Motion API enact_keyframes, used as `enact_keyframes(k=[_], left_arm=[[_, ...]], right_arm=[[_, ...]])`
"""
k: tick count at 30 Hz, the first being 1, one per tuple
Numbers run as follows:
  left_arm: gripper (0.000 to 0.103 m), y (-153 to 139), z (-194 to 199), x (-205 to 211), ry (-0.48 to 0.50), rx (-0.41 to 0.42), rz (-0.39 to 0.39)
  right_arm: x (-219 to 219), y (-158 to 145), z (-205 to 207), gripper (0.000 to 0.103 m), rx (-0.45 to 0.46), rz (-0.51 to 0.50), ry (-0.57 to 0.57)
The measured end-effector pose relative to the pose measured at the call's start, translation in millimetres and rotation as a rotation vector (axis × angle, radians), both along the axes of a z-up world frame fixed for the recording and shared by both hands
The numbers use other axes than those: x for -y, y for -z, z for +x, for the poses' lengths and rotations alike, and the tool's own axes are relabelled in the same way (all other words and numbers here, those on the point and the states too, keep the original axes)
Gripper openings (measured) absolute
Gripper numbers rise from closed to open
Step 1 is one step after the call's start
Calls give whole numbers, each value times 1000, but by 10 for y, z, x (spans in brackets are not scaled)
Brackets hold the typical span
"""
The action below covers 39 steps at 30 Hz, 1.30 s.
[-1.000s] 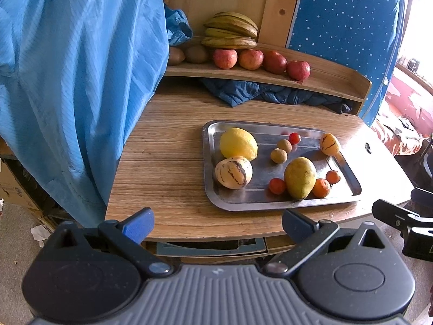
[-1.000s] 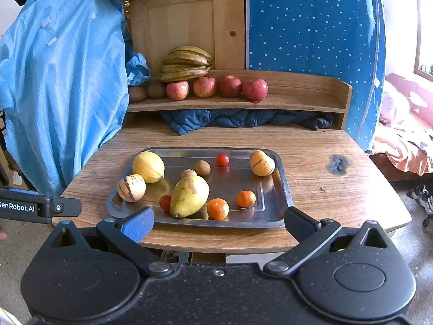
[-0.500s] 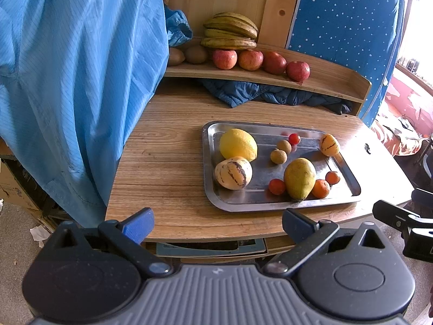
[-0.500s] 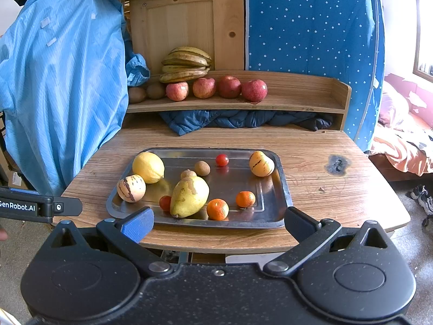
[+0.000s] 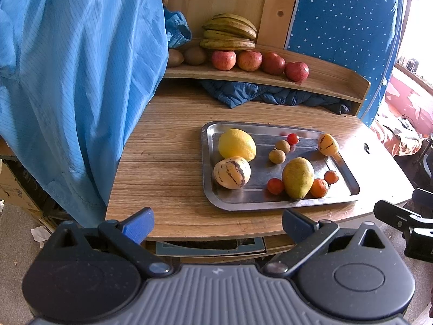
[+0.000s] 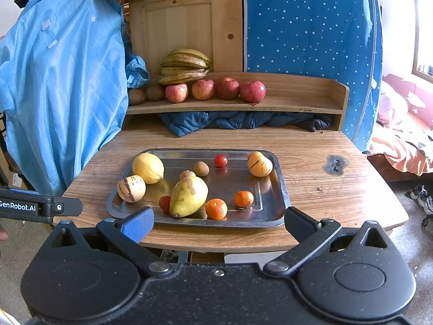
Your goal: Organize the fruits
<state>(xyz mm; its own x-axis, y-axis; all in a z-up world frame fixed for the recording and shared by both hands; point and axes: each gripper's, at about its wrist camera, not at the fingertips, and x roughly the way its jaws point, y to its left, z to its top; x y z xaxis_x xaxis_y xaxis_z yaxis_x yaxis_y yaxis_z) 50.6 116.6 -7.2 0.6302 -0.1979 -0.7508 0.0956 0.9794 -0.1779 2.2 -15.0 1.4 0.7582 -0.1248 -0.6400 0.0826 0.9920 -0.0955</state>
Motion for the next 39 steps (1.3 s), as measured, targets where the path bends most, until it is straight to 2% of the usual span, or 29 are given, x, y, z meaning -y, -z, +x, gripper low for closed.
enact_keyframes(k=[14, 19, 39], left_arm=[[102, -10, 3, 23, -5, 3, 5], [102, -52, -8, 53, 16, 12, -22], [102, -4, 22, 42, 19, -5, -29]], right_arm=[[4, 10, 6, 102, -1, 0, 0], [10, 11, 5, 102, -1, 0, 2], [30, 27, 15, 102, -5, -1, 5]])
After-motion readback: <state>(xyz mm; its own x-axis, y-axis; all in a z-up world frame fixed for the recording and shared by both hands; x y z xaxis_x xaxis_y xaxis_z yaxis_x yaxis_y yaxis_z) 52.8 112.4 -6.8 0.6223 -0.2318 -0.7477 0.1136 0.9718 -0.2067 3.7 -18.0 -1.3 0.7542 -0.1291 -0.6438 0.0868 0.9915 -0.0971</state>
